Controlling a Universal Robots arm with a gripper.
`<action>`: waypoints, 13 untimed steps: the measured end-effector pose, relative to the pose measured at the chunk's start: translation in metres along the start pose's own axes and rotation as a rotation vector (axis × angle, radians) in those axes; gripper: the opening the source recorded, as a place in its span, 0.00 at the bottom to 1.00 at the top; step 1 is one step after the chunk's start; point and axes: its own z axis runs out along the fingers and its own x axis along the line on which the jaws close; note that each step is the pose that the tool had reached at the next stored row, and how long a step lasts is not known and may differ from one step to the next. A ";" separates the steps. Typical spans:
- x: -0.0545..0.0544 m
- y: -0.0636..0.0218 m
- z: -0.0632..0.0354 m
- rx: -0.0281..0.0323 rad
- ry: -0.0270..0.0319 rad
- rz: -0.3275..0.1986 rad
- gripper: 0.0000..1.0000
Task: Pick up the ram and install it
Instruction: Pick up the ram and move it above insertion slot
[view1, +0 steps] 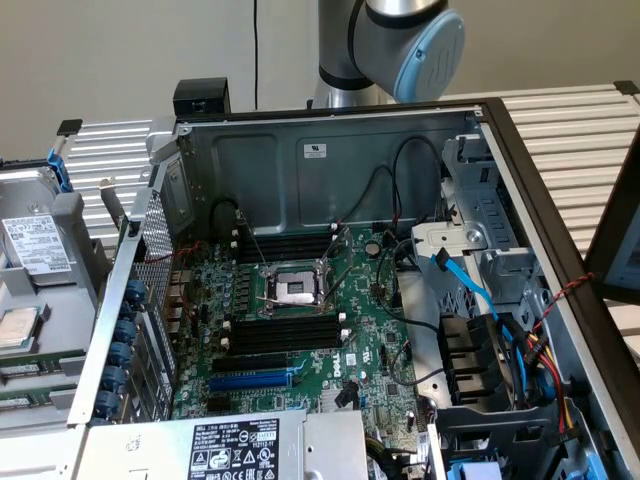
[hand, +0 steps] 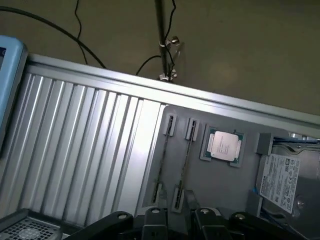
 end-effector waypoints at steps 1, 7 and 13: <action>0.000 -0.0002 0.0019 -0.0001 -0.0008 0.006 0.28; 0.000 -0.0013 0.0128 -0.0034 -0.0080 0.083 0.28; -0.001 -0.0028 0.0185 0.0152 -0.0071 0.109 0.28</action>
